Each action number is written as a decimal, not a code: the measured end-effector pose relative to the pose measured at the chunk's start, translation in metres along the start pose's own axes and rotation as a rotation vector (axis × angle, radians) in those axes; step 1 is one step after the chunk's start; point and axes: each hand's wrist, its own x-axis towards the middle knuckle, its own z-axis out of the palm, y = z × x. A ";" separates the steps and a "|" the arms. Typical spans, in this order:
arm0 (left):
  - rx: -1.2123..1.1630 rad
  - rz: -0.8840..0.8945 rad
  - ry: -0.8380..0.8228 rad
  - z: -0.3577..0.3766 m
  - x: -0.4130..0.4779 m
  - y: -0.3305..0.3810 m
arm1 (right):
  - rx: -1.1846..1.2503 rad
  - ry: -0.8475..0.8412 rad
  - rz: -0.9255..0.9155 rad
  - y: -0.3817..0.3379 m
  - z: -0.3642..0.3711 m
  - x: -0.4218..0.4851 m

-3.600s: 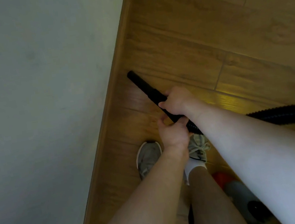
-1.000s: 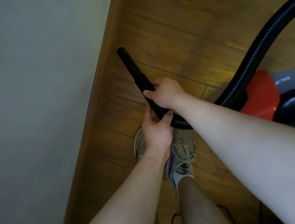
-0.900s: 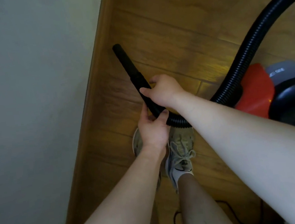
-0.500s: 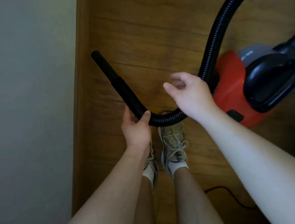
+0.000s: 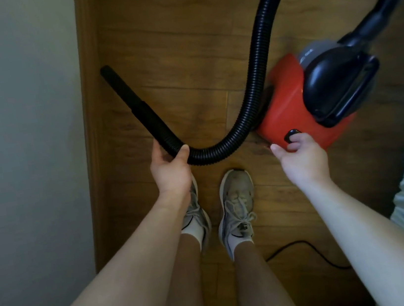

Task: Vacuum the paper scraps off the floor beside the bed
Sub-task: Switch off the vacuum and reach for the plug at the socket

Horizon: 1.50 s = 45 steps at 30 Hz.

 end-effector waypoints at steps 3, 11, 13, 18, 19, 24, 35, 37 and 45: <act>0.005 0.002 0.022 0.002 -0.001 -0.005 | 0.017 0.013 0.062 0.017 0.002 0.006; -0.003 0.033 0.018 0.007 -0.011 -0.020 | 0.080 0.114 0.109 0.039 0.000 0.027; -0.010 0.035 0.019 0.009 -0.014 -0.023 | 0.081 0.128 0.110 0.041 -0.002 0.031; -0.013 0.047 0.033 0.010 -0.020 -0.029 | 0.058 0.170 0.095 0.041 -0.003 0.039; -0.009 0.050 0.038 0.010 -0.021 -0.029 | 0.057 0.173 0.097 0.041 -0.004 0.041; 0.009 0.069 0.050 0.014 -0.024 -0.027 | 0.046 0.180 0.110 0.040 -0.006 0.048; 0.019 0.027 0.062 0.026 -0.025 -0.030 | 0.091 0.194 0.183 0.035 -0.005 0.057; 0.025 0.024 0.064 0.026 -0.025 -0.032 | 0.083 0.193 0.166 0.036 -0.006 0.058; 0.024 0.030 0.064 0.029 -0.026 -0.028 | 0.074 0.203 0.102 0.041 -0.005 0.052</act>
